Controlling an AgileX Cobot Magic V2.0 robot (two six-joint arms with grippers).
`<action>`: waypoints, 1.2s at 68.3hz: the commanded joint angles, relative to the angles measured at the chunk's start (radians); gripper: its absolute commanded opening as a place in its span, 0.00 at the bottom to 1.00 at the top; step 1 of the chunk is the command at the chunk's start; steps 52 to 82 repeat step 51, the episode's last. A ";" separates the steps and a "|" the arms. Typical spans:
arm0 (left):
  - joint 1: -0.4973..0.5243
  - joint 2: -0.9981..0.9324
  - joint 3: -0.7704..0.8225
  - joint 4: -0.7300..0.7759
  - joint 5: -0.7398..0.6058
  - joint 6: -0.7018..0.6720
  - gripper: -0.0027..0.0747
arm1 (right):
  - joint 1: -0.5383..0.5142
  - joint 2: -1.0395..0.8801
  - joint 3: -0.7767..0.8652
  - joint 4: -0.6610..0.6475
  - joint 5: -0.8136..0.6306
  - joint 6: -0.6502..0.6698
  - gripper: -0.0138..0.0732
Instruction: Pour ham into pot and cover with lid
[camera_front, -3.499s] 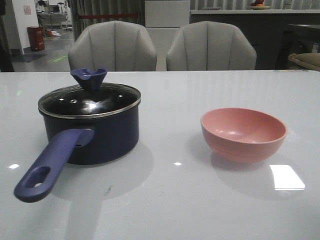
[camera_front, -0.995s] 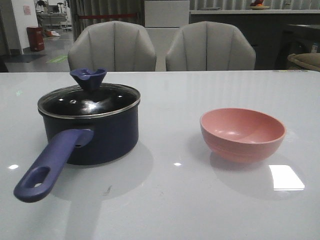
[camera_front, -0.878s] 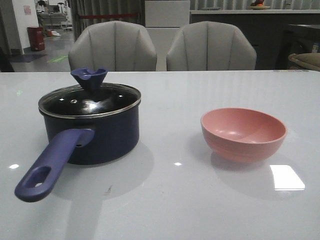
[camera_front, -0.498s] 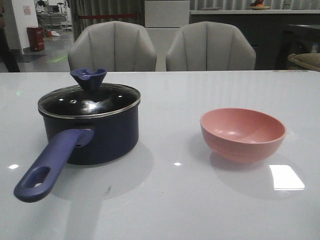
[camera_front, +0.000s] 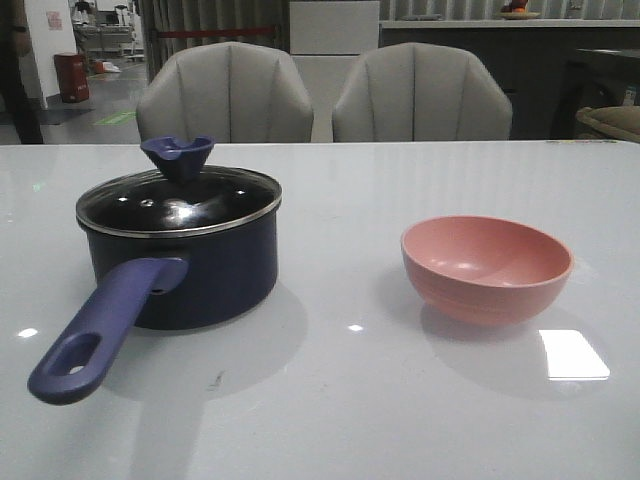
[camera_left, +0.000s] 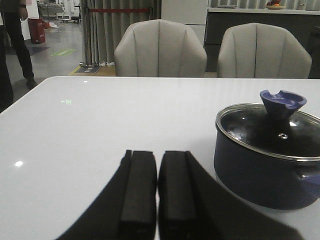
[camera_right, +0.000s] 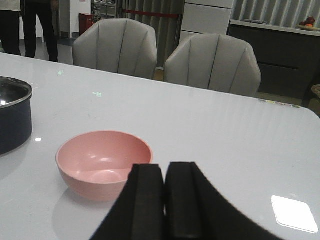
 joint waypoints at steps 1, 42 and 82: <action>0.001 -0.018 0.023 -0.002 -0.083 -0.014 0.21 | 0.001 -0.021 -0.005 -0.007 -0.089 -0.004 0.33; 0.001 -0.018 0.023 -0.002 -0.083 -0.014 0.21 | -0.019 -0.021 -0.005 -0.007 -0.089 -0.004 0.33; 0.001 -0.018 0.023 -0.002 -0.083 -0.014 0.21 | -0.019 -0.021 -0.005 -0.007 -0.089 -0.004 0.33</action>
